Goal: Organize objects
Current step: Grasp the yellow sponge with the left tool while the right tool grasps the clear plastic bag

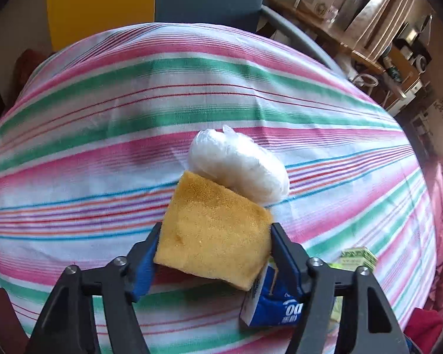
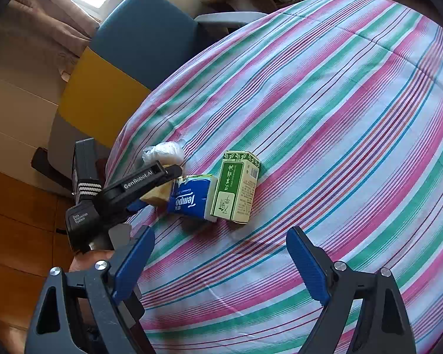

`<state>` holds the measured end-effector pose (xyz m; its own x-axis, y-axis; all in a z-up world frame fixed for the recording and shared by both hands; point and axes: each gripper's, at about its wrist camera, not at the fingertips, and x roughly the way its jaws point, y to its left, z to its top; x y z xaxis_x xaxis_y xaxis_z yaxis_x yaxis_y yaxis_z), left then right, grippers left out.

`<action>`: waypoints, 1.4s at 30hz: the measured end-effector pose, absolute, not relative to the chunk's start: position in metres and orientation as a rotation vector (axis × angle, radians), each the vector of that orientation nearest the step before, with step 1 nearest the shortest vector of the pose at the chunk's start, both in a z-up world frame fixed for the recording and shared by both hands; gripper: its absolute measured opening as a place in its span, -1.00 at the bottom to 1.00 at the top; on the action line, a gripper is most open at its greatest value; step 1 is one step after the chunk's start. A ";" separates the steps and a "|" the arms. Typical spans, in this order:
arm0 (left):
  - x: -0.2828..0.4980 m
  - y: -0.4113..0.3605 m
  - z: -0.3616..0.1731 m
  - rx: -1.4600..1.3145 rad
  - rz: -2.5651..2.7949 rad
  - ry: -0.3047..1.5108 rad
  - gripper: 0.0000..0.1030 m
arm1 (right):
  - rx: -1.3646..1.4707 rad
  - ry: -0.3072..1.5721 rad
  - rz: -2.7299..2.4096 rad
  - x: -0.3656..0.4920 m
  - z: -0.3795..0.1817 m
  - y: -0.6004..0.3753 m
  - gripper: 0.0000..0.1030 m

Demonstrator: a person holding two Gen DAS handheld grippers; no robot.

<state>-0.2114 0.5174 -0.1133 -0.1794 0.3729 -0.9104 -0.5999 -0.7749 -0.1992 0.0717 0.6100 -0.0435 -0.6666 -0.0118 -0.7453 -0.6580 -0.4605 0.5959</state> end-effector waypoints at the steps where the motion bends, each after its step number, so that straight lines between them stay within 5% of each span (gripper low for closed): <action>1: -0.211 0.510 -0.112 -1.468 1.997 0.241 0.25 | -0.979 1.323 2.168 0.072 -0.044 0.610 0.77; 15: -0.090 0.374 -0.112 -1.482 1.960 0.303 0.25 | -1.006 1.210 2.198 0.064 -0.040 0.602 0.77; 25: -0.091 0.366 -0.111 -1.453 1.964 0.217 0.25 | -1.126 0.778 2.503 -0.003 -0.005 0.562 0.40; 40: -0.095 0.360 -0.116 -1.447 1.929 0.111 0.28 | -1.363 0.317 2.437 -0.168 -0.059 0.593 0.40; 42: -0.094 0.360 -0.117 -1.441 1.932 0.111 0.28 | -1.397 0.282 2.448 -0.176 -0.065 0.590 0.07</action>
<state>-0.0940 0.3604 -0.1165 -0.1231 0.4850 -0.8658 -0.5812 -0.7424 -0.3333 -0.1760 0.5904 -0.0650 -0.4777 0.1669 -0.8625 -0.3583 -0.9334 0.0178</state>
